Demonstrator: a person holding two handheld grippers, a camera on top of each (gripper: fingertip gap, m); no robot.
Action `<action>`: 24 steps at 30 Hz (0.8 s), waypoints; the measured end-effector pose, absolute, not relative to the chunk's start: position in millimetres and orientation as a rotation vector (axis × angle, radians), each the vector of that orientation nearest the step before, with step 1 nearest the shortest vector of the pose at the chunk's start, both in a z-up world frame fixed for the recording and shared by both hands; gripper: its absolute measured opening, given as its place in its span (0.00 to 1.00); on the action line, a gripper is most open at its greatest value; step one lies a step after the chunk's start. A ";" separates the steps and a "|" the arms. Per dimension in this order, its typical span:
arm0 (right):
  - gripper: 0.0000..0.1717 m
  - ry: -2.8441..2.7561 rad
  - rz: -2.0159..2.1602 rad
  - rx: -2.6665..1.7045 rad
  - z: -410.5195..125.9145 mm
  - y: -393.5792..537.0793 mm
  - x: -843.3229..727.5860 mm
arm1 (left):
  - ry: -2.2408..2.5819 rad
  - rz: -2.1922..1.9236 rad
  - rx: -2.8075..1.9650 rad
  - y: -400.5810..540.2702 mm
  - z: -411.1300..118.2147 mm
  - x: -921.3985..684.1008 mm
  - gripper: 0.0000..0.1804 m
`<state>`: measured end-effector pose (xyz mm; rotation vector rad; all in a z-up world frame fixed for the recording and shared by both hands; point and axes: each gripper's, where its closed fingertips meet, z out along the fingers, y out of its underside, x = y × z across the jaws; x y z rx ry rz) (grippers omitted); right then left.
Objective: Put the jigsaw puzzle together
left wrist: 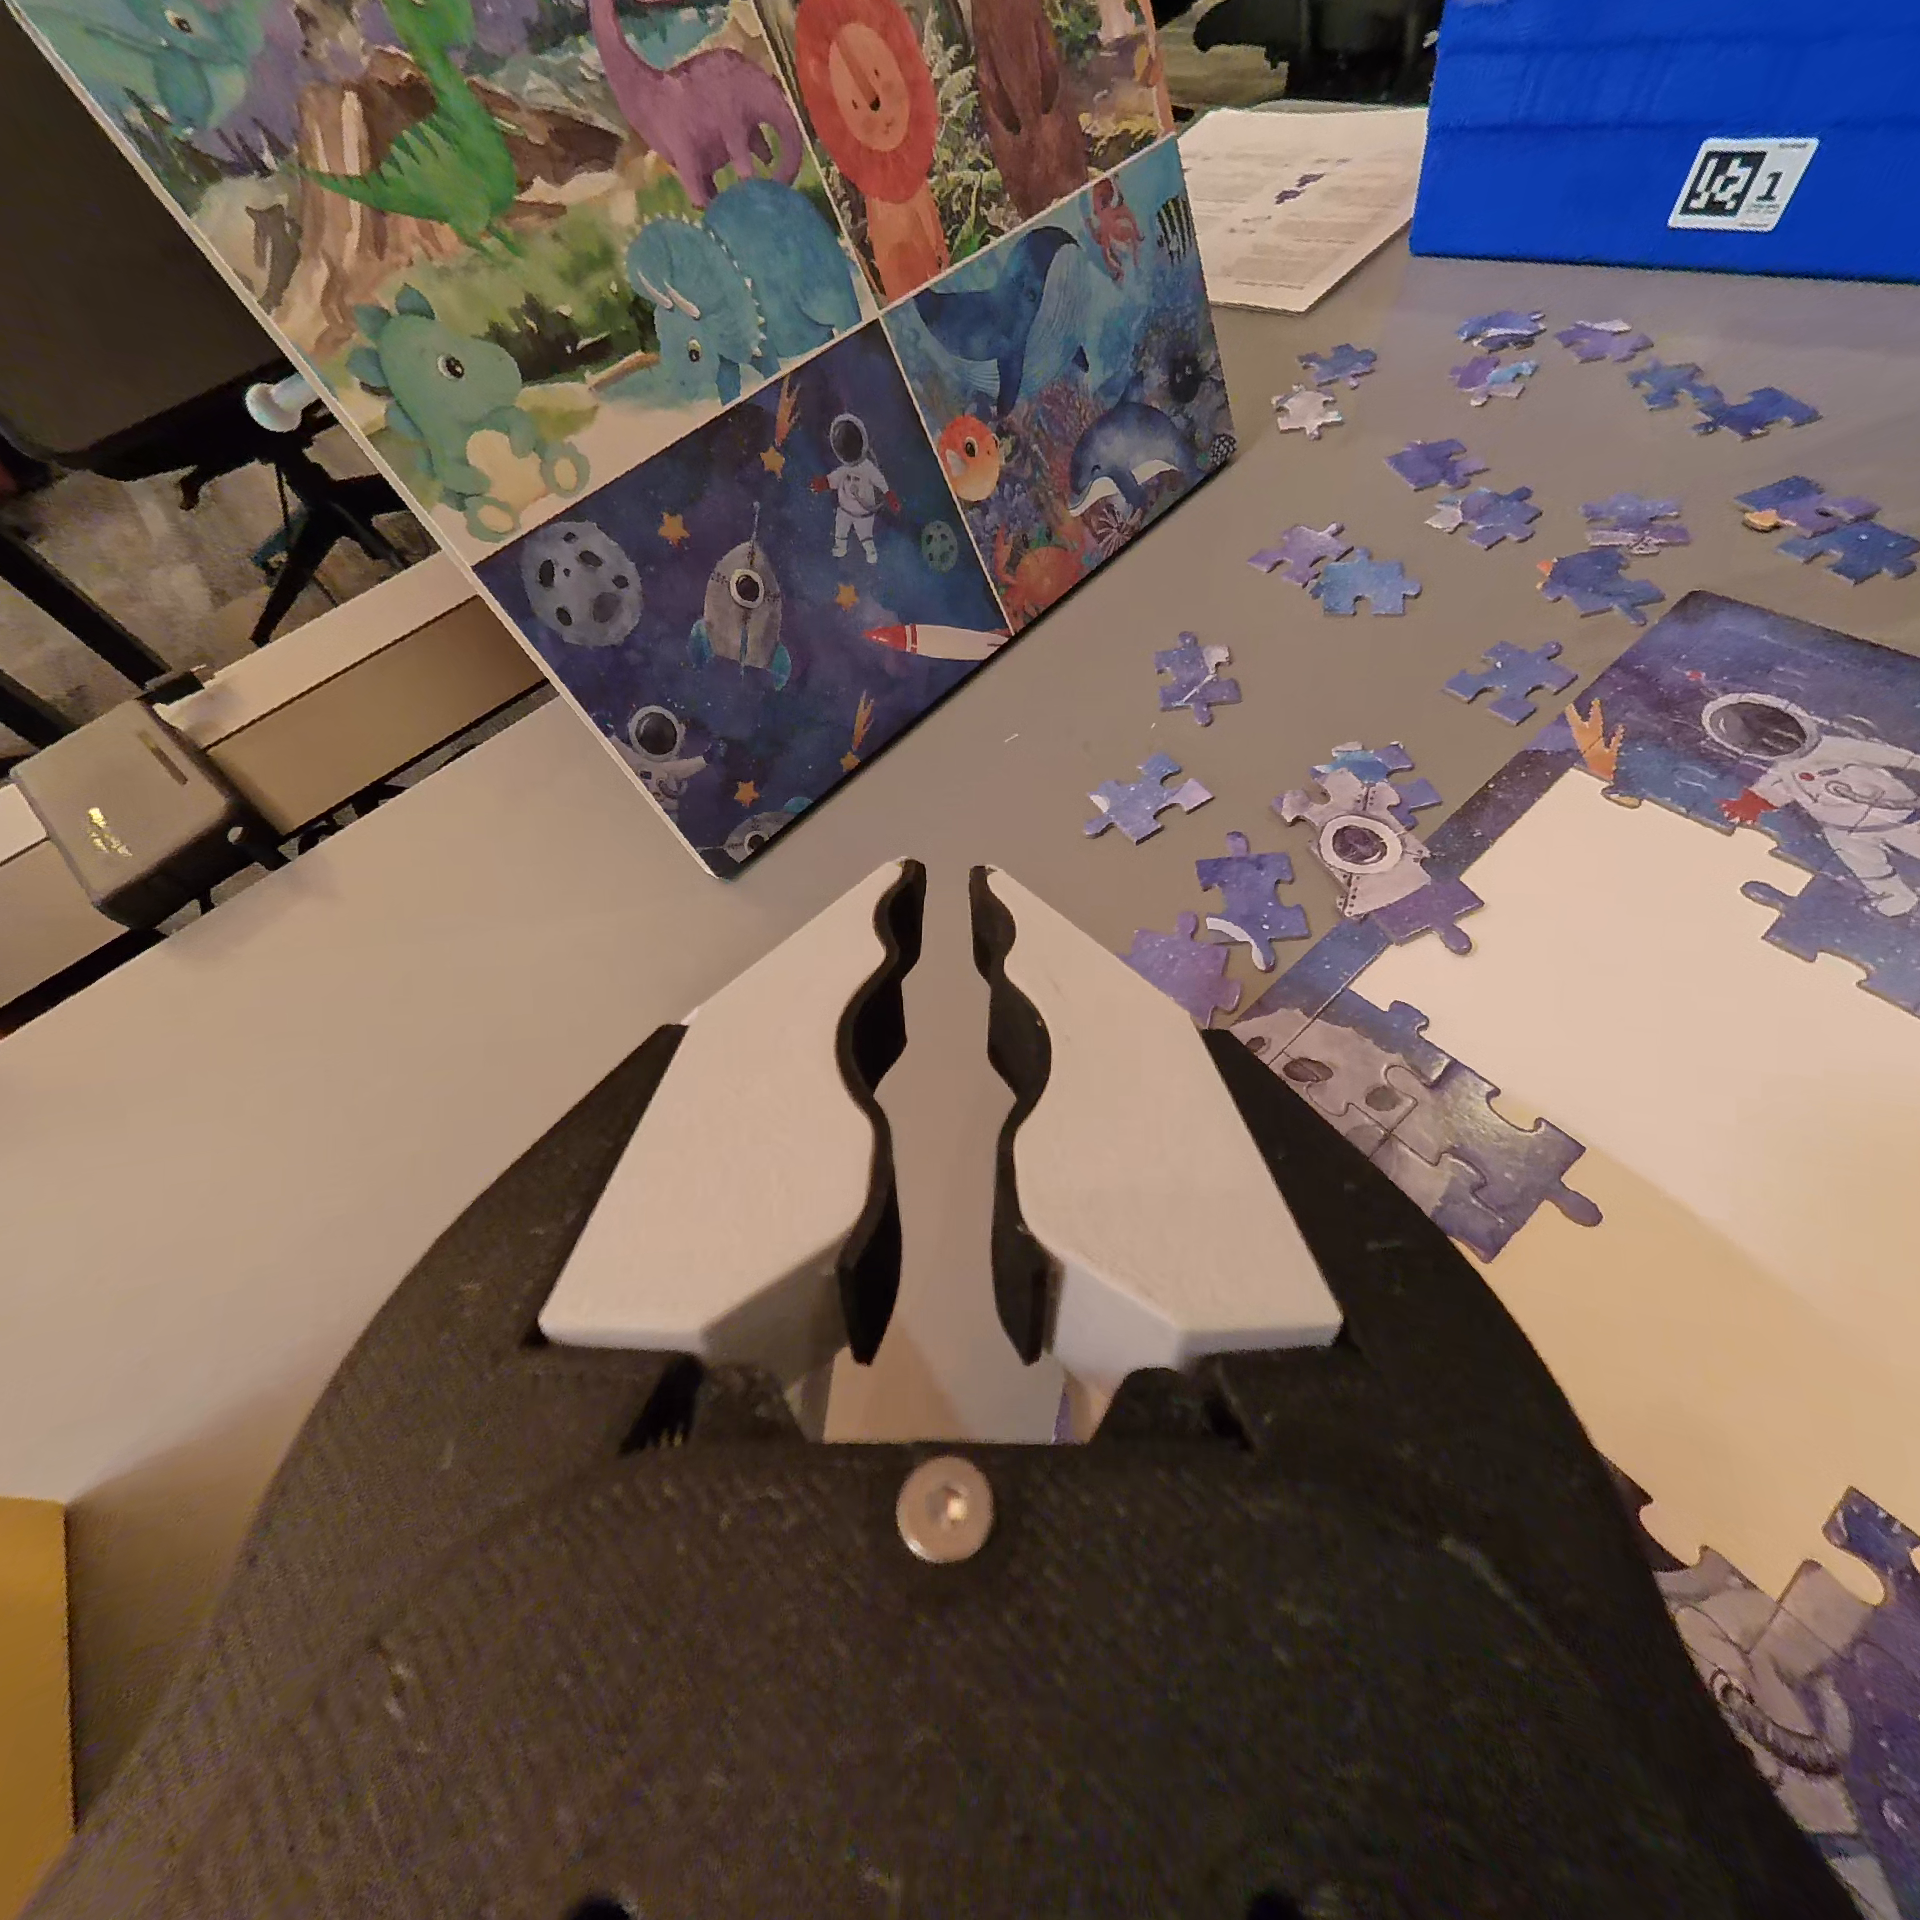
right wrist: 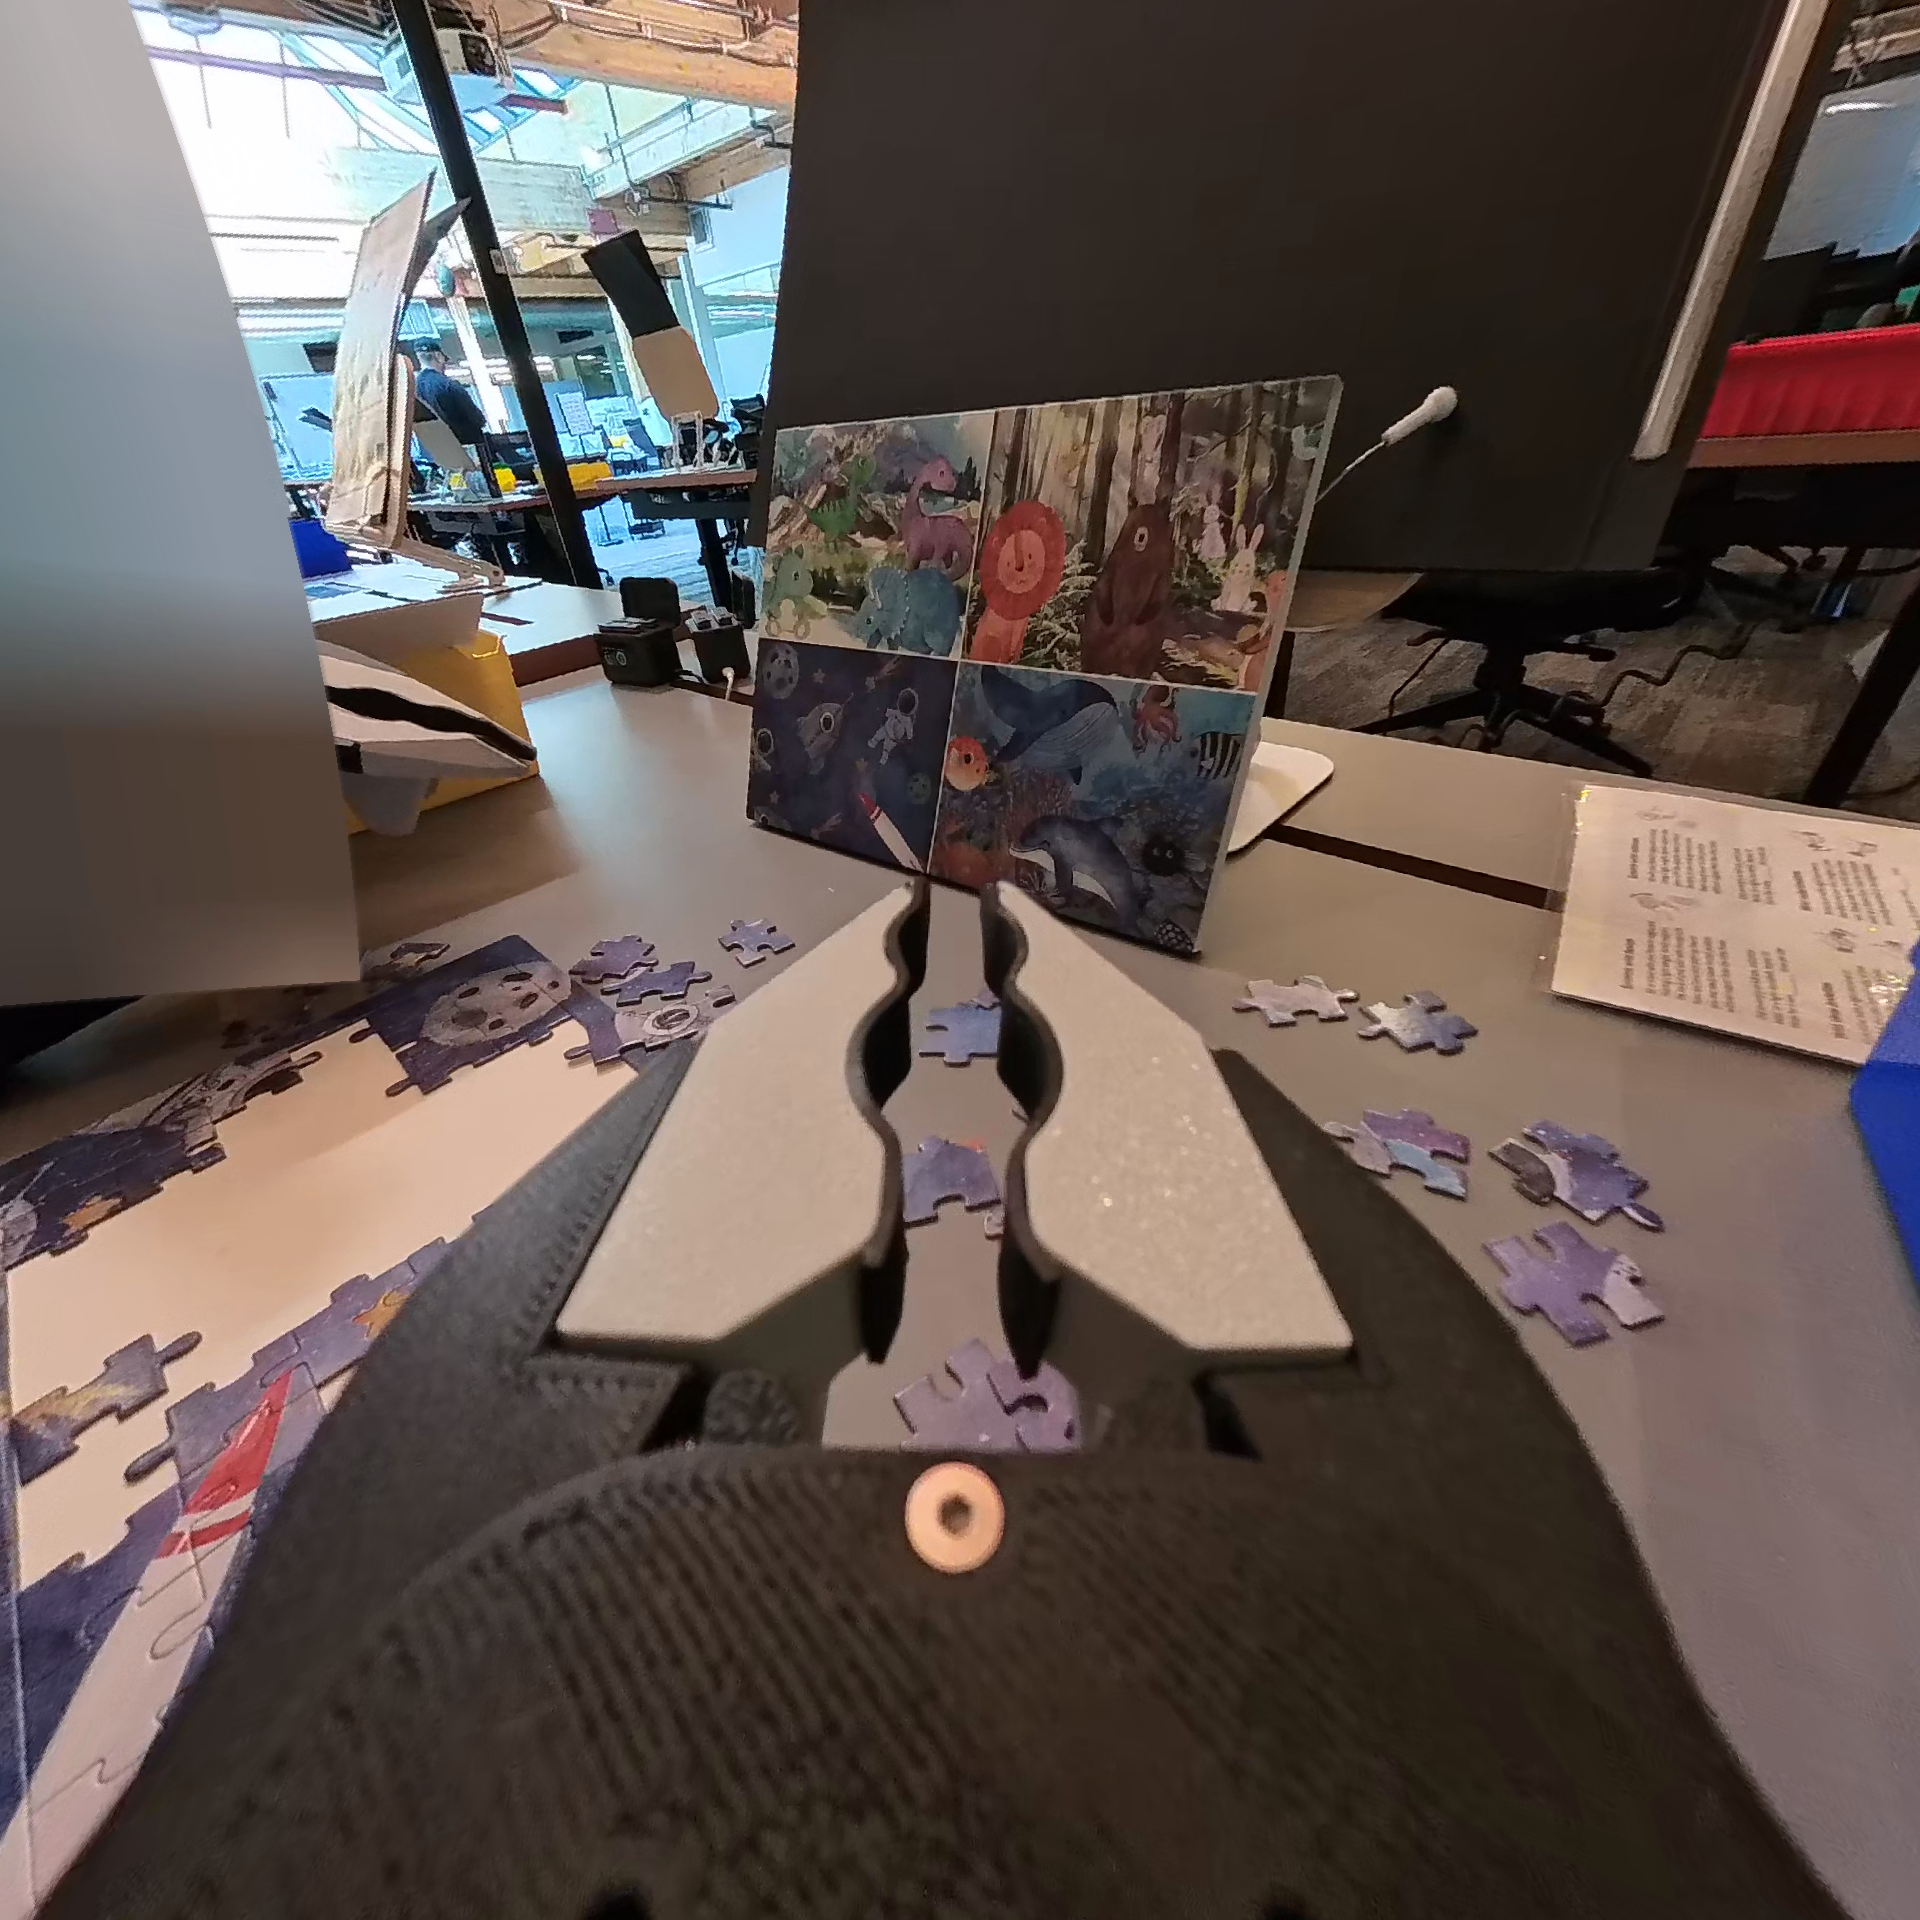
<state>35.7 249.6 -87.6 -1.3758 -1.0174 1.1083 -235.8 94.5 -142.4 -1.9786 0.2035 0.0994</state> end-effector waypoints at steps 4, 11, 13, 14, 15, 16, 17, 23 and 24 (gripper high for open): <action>0.04 -0.989 1.109 -1.353 -81.8 251.1 39.6 | 0.203 0.100 -1.979 94.5 -142.5 -236.0 0.05; 0.03 -0.928 1.140 -1.324 -72.7 254.4 47.0 | 0.205 0.101 -1.981 94.8 -143.1 -235.4 0.05; 0.04 -0.920 1.155 -1.326 -72.5 255.1 47.5 | 0.206 0.101 -1.982 94.8 -143.2 -235.2 0.05; 0.04 -0.917 1.162 -1.327 -72.3 255.1 47.7 | 0.206 0.102 -1.982 94.9 -143.3 -235.1 0.05; 0.04 -0.913 1.166 -1.325 -71.7 255.2 48.1 | 0.206 0.102 -1.982 94.9 -143.3 -235.1 0.05; 0.04 -0.909 1.165 -1.321 -70.9 255.5 48.8 | 0.206 0.102 -1.981 94.8 -143.2 -235.1 0.05; 0.04 -0.904 1.163 -1.317 -69.9 255.9 49.7 | 0.206 0.103 -1.982 94.9 -143.3 -235.1 0.05; 0.04 -0.867 1.153 -1.285 -62.7 258.2 55.9 | 0.205 0.103 -1.982 94.9 -143.2 -235.4 0.05; 0.04 -0.861 1.153 -1.280 -61.7 258.6 56.9 | 0.206 0.104 -1.982 95.0 -143.3 -235.3 0.05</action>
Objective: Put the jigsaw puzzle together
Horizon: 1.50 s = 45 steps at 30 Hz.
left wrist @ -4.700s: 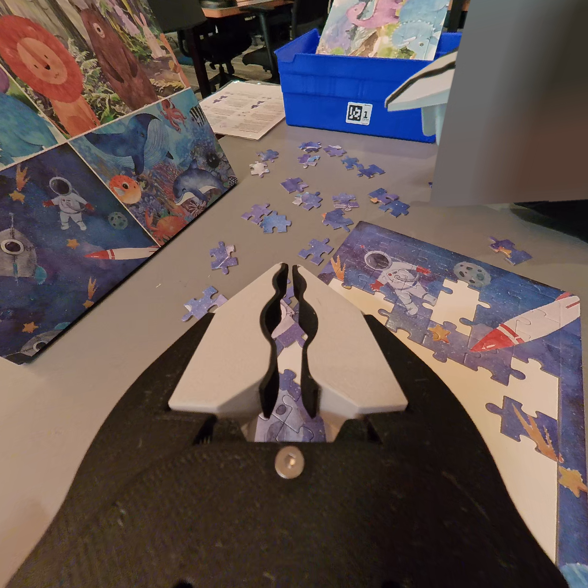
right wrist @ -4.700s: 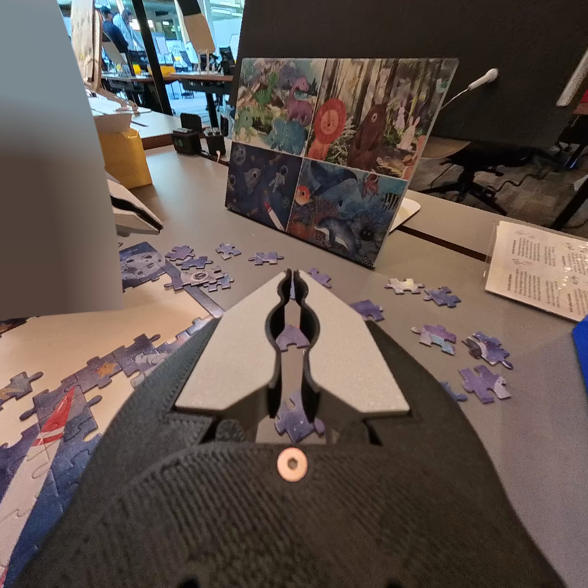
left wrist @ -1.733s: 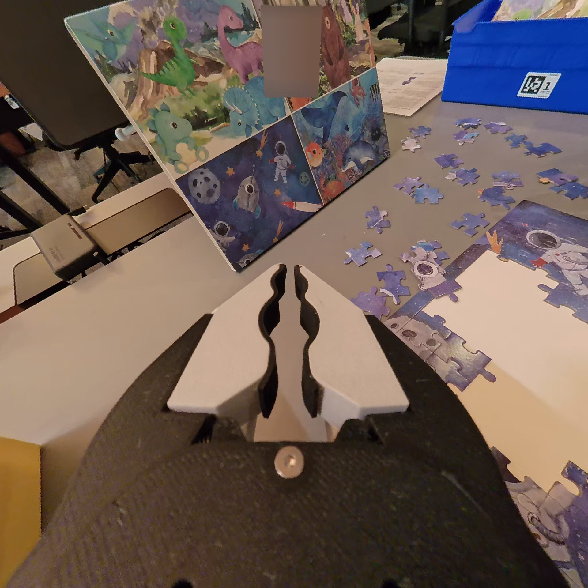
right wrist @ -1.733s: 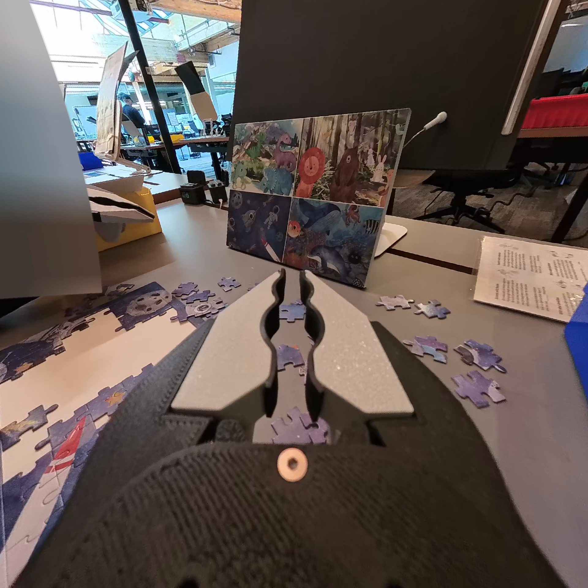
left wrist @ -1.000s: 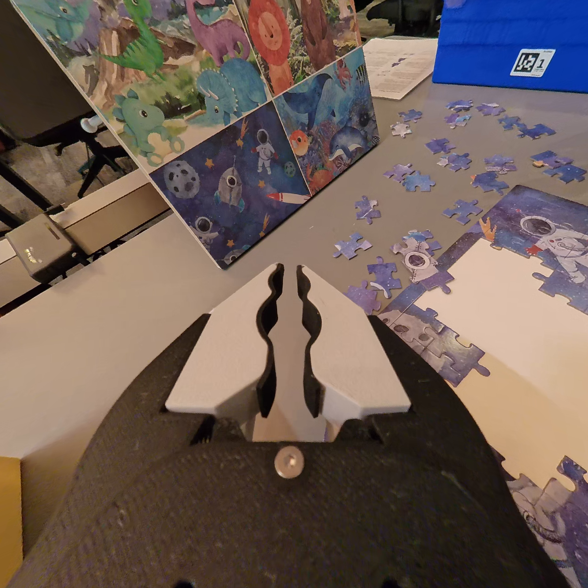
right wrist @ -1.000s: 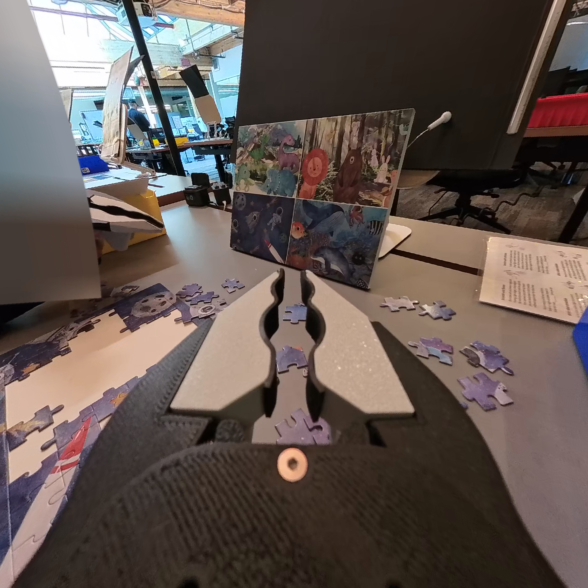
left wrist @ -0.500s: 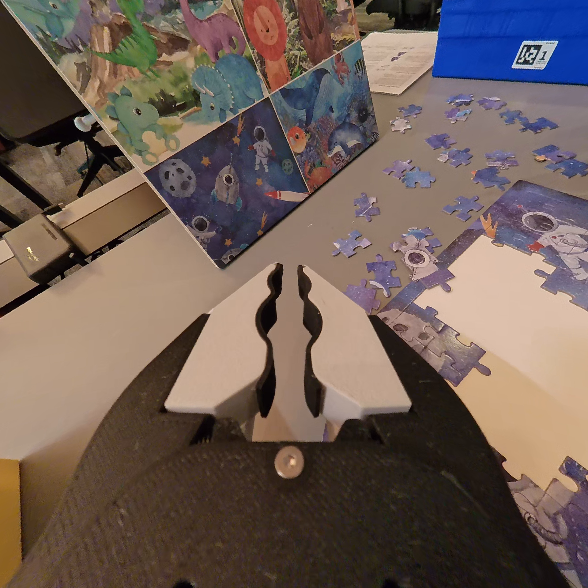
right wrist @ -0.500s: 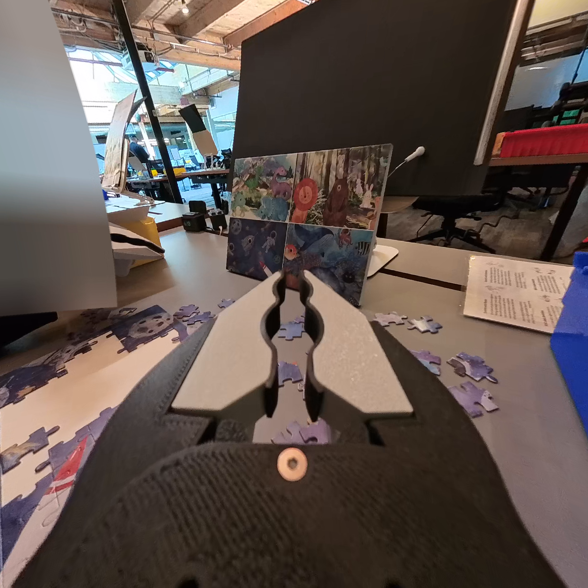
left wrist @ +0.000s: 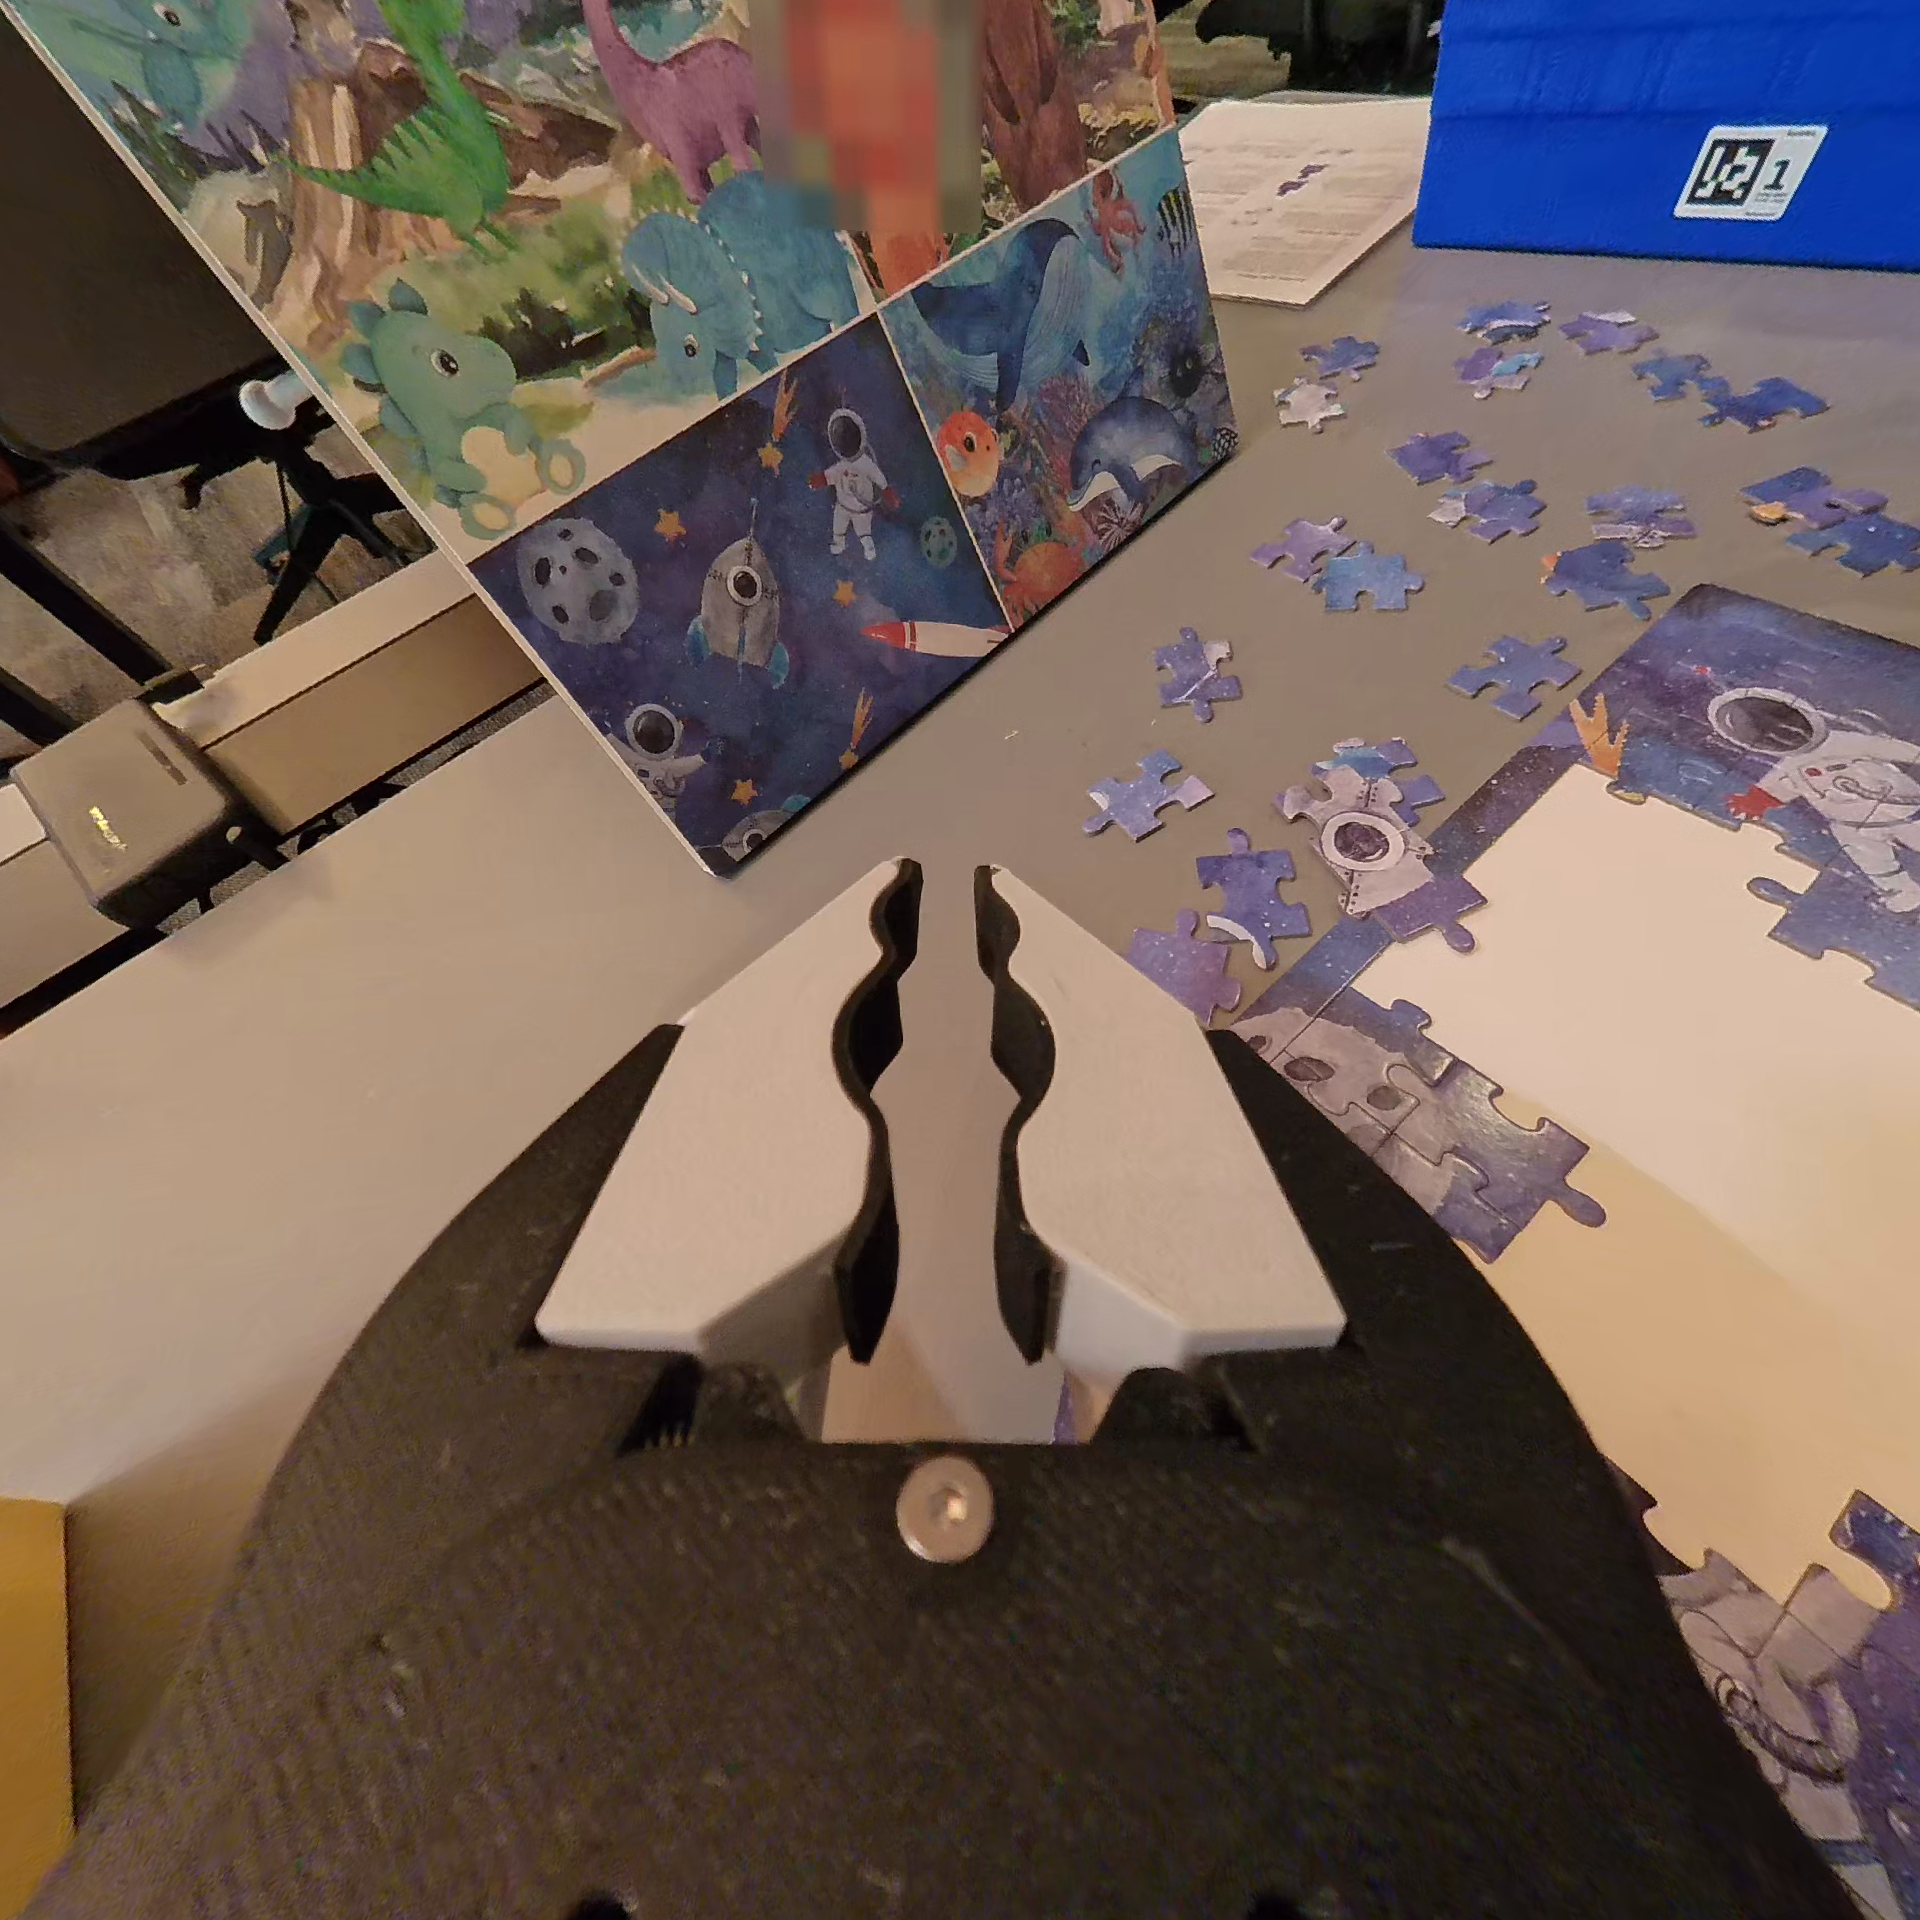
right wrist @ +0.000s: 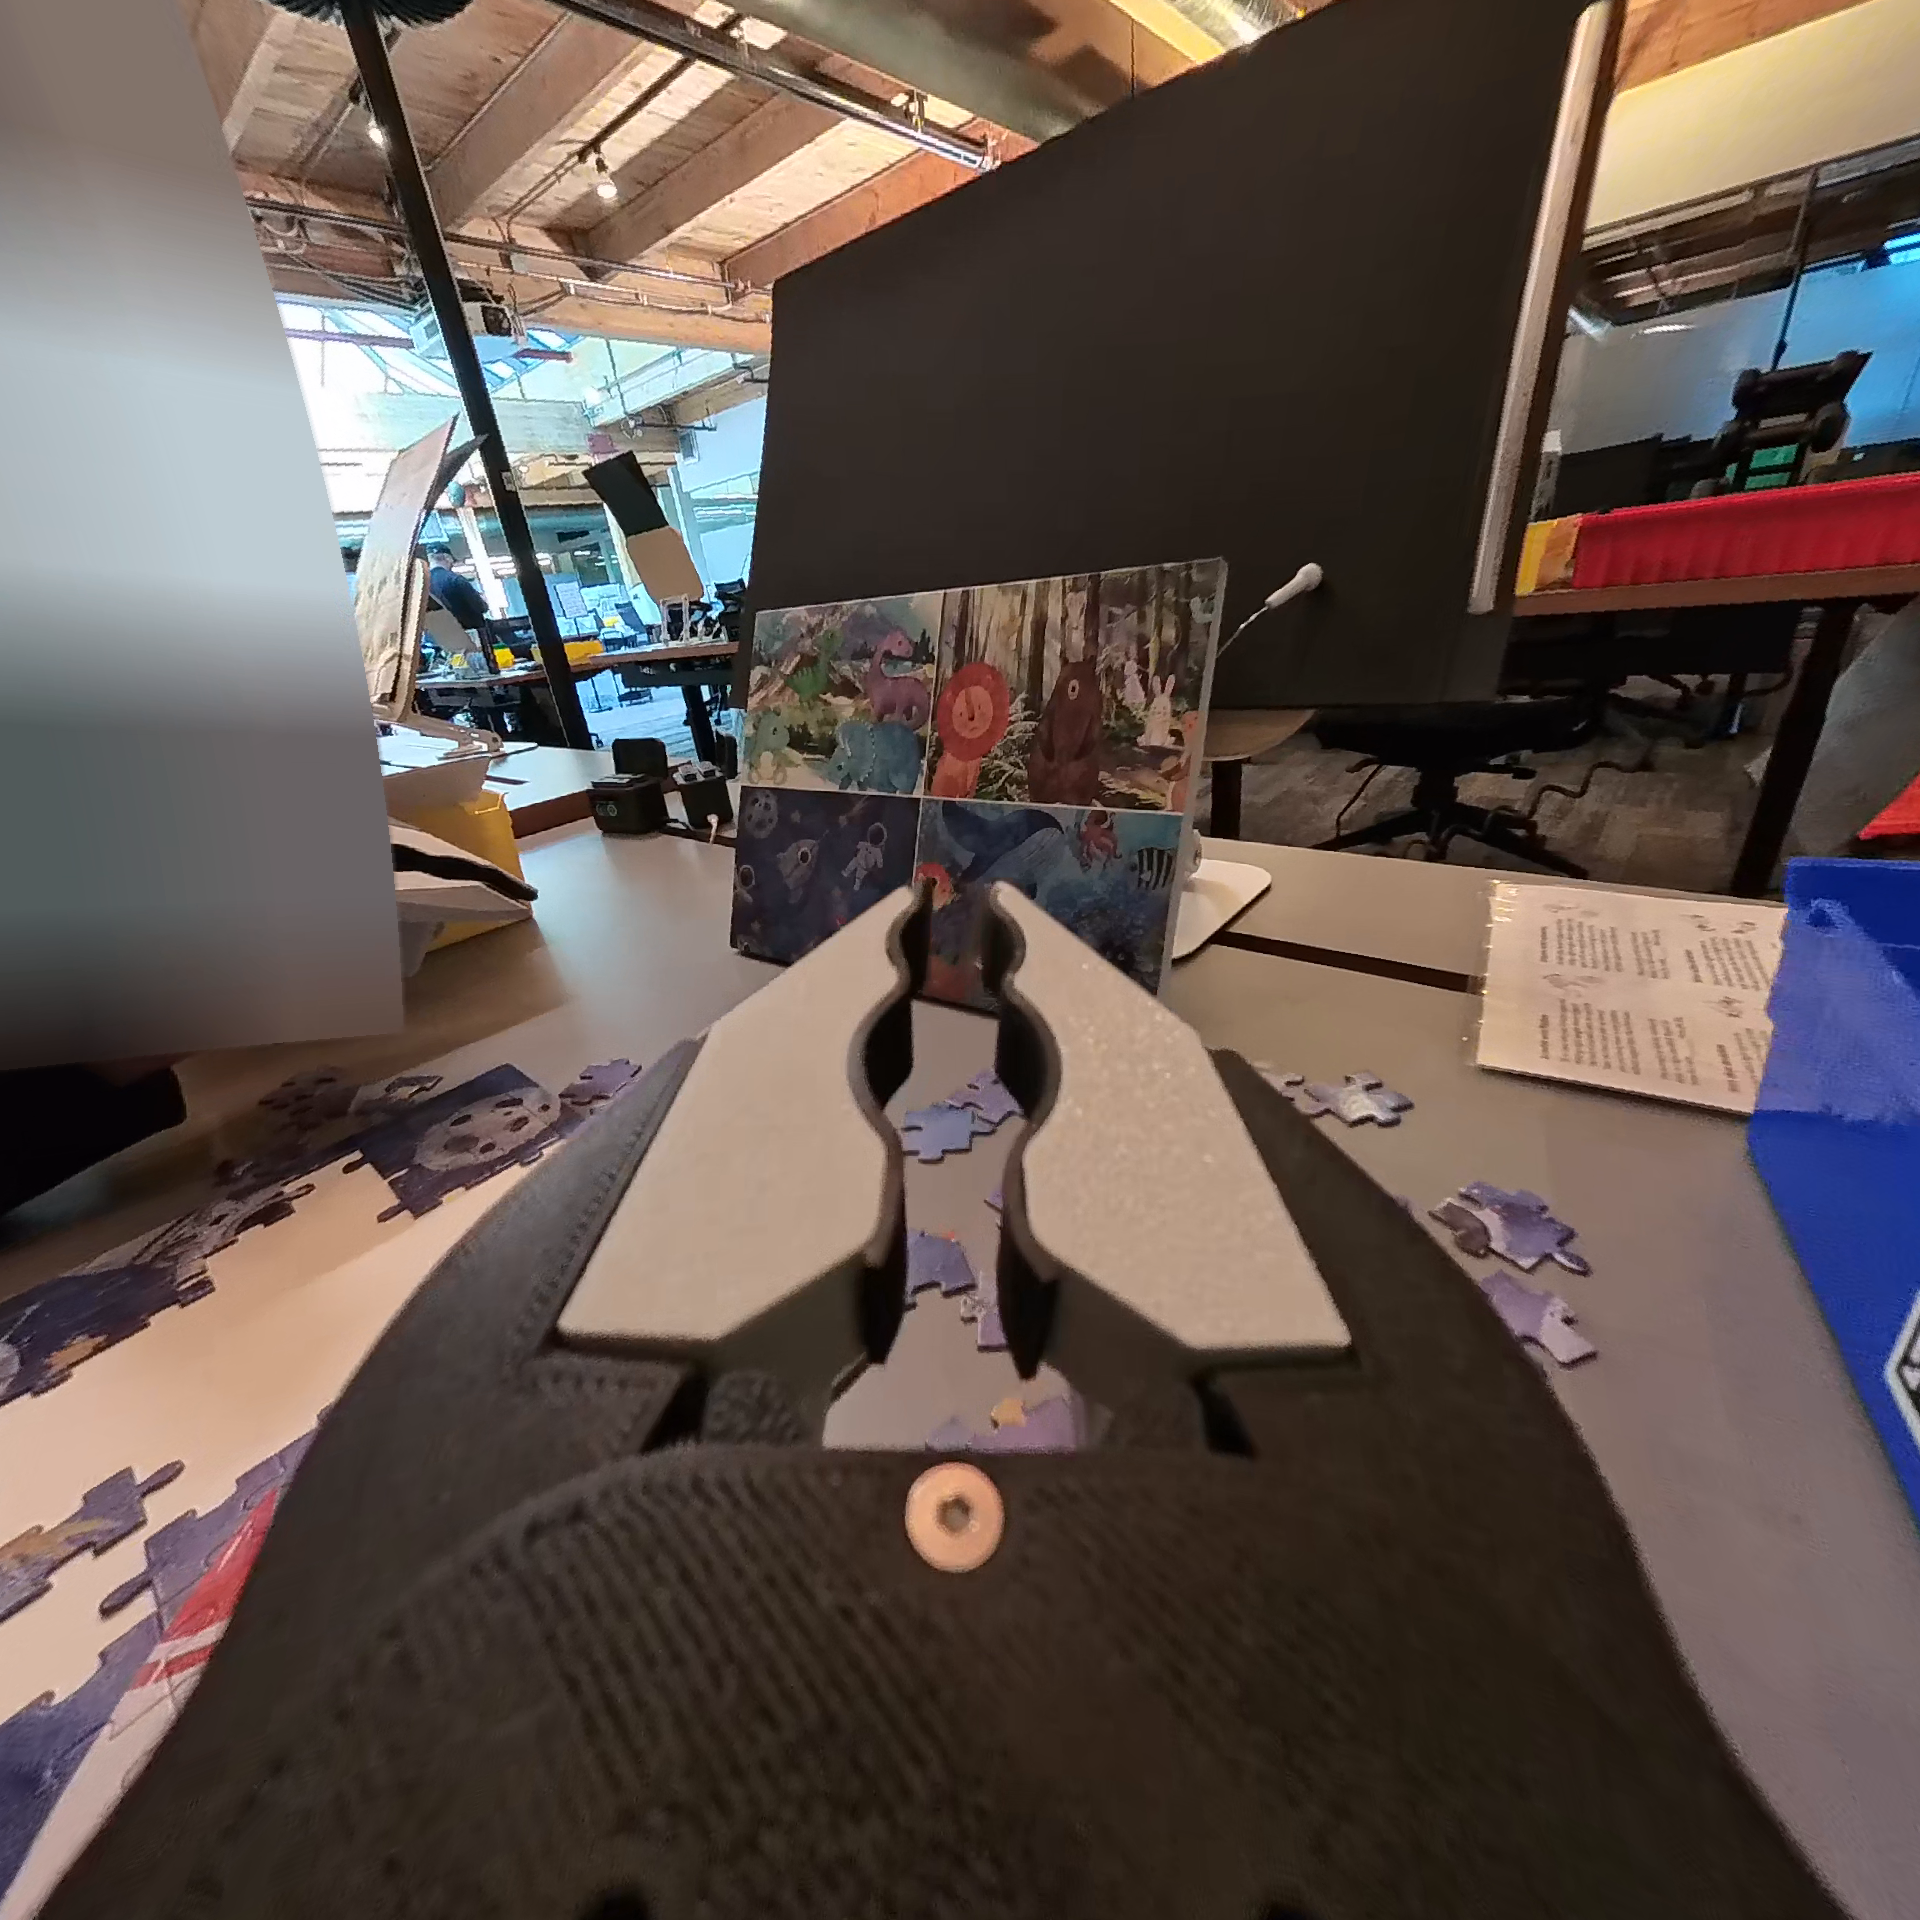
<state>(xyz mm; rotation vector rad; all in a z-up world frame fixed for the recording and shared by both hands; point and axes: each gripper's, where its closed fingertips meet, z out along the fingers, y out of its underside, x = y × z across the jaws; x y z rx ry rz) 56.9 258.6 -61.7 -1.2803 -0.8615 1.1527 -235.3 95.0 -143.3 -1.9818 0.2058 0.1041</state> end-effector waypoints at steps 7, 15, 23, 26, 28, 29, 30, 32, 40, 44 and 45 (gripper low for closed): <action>0.04 -0.837 1.154 -1.256 -56.7 259.5 61.2 | 0.207 0.105 -1.985 95.3 -144.3 -235.0 0.06; 0.04 -0.835 1.149 -1.248 -55.5 259.2 62.0 | 0.209 0.105 -1.986 95.5 -144.8 -234.6 0.06; 0.08 -0.857 1.164 -1.291 -63.7 260.3 55.6 | 0.212 0.107 -1.987 95.6 -145.0 -233.9 0.06; 0.08 -0.864 1.160 -1.295 -64.8 260.1 54.3 | 0.212 0.107 -1.988 95.6 -145.1 -234.0 0.06; 0.09 -0.867 1.158 -1.298 -65.5 260.2 53.7 | 0.213 0.107 -1.989 95.7 -145.4 -233.8 0.06; 0.09 -0.869 1.160 -1.301 -66.1 260.0 53.2 | 0.213 0.107 -1.989 95.8 -145.6 -233.7 0.06; 0.09 -0.871 1.163 -1.303 -66.6 259.9 52.7 | 0.214 0.107 -1.990 95.8 -145.7 -233.7 0.06; 0.09 -0.872 1.163 -1.304 -66.8 259.8 52.3 | 0.215 0.107 -1.991 95.9 -145.9 -233.5 0.06; 0.09 -0.874 1.165 -1.306 -67.2 259.6 51.7 | 0.216 0.108 -1.992 96.0 -146.3 -233.1 0.06; 0.09 -0.866 1.162 -1.290 -63.6 258.6 54.1 | 0.217 0.108 -1.993 96.2 -146.8 -232.9 0.06; 0.07 -0.852 1.153 -1.265 -58.5 257.8 57.5 | 0.218 0.108 -1.994 96.2 -146.9 -232.8 0.06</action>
